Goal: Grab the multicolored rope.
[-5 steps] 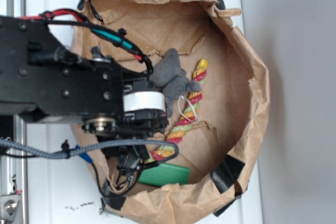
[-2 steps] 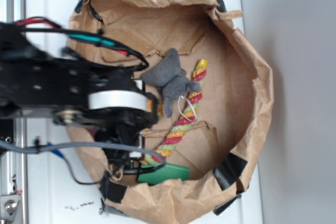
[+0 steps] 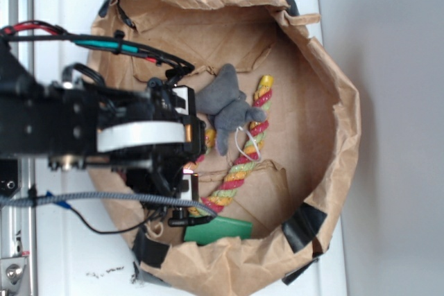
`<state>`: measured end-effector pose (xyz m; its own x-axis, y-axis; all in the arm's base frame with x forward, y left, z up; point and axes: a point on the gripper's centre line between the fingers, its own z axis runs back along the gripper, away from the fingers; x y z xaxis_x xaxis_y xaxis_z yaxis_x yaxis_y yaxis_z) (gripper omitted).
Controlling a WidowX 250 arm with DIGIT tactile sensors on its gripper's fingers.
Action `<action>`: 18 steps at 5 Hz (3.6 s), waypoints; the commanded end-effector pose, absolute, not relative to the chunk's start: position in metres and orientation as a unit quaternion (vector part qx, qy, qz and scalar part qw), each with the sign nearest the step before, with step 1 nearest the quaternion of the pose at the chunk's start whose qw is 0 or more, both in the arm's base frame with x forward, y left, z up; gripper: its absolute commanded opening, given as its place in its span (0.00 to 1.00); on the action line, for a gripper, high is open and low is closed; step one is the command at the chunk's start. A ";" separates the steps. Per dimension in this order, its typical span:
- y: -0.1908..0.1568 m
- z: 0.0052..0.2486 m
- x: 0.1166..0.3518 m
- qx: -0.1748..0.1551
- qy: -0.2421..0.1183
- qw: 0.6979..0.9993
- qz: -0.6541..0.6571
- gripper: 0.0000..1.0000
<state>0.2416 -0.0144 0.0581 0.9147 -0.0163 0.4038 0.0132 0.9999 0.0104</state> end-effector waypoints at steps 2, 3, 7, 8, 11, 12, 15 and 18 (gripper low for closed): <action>-0.026 0.078 0.258 -0.022 -0.244 0.968 -0.043 1.00; -0.029 0.085 0.258 -0.054 -0.232 0.969 -0.058 1.00; -0.027 0.097 0.275 -0.082 -0.148 0.969 0.180 1.00; -0.029 0.091 0.277 -0.071 -0.144 0.966 0.203 1.00; -0.021 0.066 0.296 -0.048 -0.149 0.952 0.262 1.00; -0.025 0.053 0.297 -0.017 -0.134 0.955 0.264 1.00; -0.028 0.067 0.279 -0.009 -0.075 0.965 0.250 1.00; -0.030 0.080 0.274 -0.044 -0.067 0.966 0.245 1.00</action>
<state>0.2675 -0.0340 0.0663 0.8736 0.4810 0.0738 -0.4747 0.8758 -0.0874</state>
